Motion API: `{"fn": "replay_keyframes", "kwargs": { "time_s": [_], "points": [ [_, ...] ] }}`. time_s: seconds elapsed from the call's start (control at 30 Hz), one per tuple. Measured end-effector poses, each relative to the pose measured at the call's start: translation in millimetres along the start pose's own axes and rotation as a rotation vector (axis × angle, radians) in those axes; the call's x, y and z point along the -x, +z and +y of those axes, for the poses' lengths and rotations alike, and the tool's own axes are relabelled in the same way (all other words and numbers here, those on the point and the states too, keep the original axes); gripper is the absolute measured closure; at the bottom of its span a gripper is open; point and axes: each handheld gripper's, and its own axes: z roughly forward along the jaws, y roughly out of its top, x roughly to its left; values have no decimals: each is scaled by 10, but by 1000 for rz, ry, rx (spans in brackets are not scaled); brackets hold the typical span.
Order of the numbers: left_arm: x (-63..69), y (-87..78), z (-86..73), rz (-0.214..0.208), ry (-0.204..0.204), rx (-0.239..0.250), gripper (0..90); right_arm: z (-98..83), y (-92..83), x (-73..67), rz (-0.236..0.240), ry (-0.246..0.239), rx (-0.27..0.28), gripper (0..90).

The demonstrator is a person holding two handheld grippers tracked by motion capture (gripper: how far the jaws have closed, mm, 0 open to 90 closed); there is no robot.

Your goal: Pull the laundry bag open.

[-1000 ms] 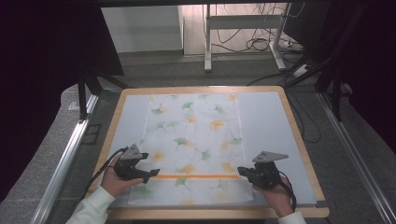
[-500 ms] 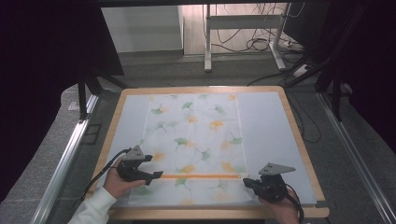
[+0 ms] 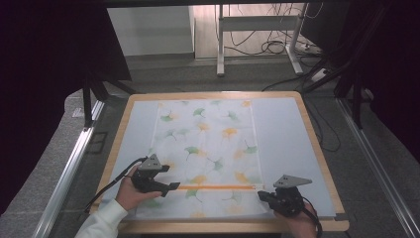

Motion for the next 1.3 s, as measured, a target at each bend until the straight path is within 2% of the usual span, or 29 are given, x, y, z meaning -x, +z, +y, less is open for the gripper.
{"fn": "replay_keyframes", "kwargs": {
  "time_s": [0.23, 0.27, 0.37, 0.53, 0.6, 0.67, 0.8, 0.83, 0.93, 1.03, 1.17, 1.2, 1.3],
  "points": [
    [54, 76, 94, -12, 26, -7, 232, -3, 19, -8, -4, -3, -8, 889],
    [109, 135, 150, -23, 38, -11, 234, -3, 21, -7, -4, -4, -9, 889],
    [109, 135, 150, -23, 38, -11, 246, -5, 24, -3, -4, -3, -13, 889],
    [209, 231, 233, -48, 71, -19, 248, -7, 20, -2, -13, -8, -17, 890],
    [239, 275, 258, -71, 64, -18, 256, -8, 18, 2, -16, -5, -22, 889],
    [265, 305, 280, -63, 82, -22, 256, -11, 19, 11, -22, -5, -24, 889],
    [310, 362, 323, -69, 88, -10, 254, -14, 23, 17, -25, -6, -24, 889],
    [311, 379, 330, -82, 76, -6, 255, -13, 21, 16, -23, -6, -28, 889],
    [353, 427, 372, -60, 103, -17, 252, -12, 23, 12, -20, -9, -32, 889],
    [411, 474, 423, -75, 109, -2, 259, -15, 28, 14, -19, -7, -35, 889],
    [485, 549, 483, -79, 146, 0, 261, -16, 34, 15, -16, -7, -39, 889],
    [511, 573, 496, -86, 139, 5, 264, -16, 34, 15, -15, -7, -40, 889],
    [562, 614, 536, -96, 166, -7, 276, -16, 39, 15, -14, -9, -41, 889]
  ]
}}
